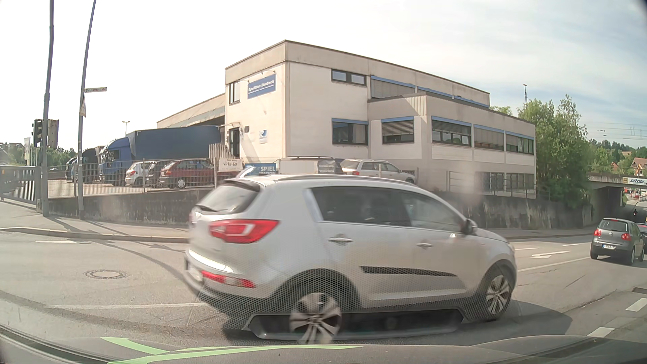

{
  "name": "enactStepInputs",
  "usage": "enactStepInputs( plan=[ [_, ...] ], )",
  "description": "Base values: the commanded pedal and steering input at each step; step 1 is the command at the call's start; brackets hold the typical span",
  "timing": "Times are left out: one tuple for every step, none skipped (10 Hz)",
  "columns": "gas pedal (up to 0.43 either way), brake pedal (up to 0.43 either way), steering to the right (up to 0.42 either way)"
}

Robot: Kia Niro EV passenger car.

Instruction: Follow the waypoints while adhering to traffic rules and regulations

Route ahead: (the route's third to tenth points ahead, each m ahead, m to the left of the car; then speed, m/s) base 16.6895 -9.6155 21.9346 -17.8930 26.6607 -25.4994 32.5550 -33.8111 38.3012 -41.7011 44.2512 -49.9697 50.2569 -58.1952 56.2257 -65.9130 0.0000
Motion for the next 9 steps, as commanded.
enactStepInputs(
  plan=[
    [0.000, 0.341, 0.416],
    [0.000, 0.341, 0.416],
    [0.000, 0.341, 0.416],
    [0.000, 0.341, 0.416],
    [0.000, 0.341, 0.416],
    [0.000, 0.341, 0.417],
    [0.000, 0.341, 0.416],
    [0.000, 0.341, 0.416],
    [0.000, 0.341, 0.417]
  ],
)
